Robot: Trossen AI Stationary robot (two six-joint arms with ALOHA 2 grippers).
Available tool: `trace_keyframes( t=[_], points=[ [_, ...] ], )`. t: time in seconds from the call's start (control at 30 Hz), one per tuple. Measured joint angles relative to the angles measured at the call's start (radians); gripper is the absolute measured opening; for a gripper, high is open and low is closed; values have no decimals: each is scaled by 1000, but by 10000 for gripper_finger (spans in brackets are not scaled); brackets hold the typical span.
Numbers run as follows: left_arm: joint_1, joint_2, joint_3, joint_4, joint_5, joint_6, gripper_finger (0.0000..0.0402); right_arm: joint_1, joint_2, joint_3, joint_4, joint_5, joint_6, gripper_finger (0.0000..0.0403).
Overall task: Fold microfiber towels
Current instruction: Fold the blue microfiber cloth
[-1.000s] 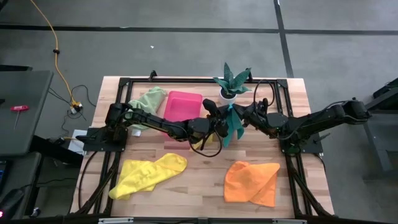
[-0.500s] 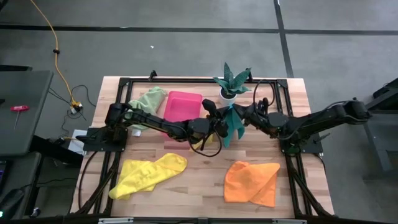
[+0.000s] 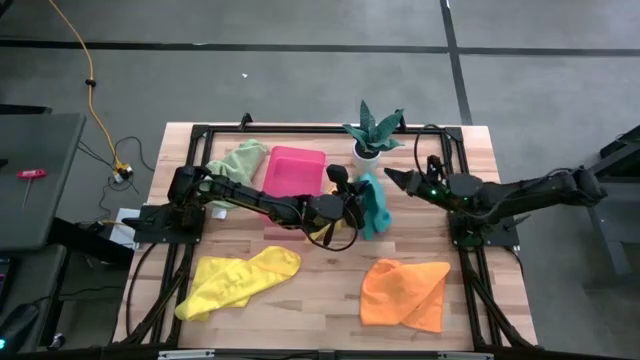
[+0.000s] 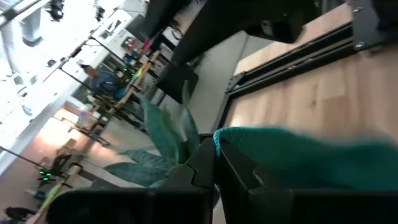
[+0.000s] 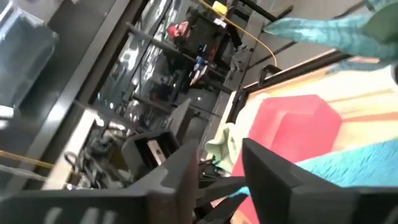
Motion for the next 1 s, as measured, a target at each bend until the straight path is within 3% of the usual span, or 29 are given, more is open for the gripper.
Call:
trace_keyframes(
  t=[0.2, 0.37, 0.5, 0.6, 0.8, 1.0],
  points=[
    [0, 0, 4, -23, 20, -36, 0, 0, -101, 2, -132, -43, -86, 171],
    [3, -9, 4, -60, 35, -43, 0, 1, -95, 120, -535, -147, -80, 171],
    [20, -37, 6, -152, 84, -112, 0, 23, -14, 229, -846, -233, -73, 166],
    [42, -58, 10, -238, 107, -171, 0, 53, 60, 268, -979, -272, -71, 165],
    [88, -69, 112, -487, 202, -330, 0, 150, 219, 237, -999, -308, -5, 165],
    [131, -70, 178, -603, 352, -480, 0, 240, 390, 234, -919, -238, 33, 165]
  ],
)
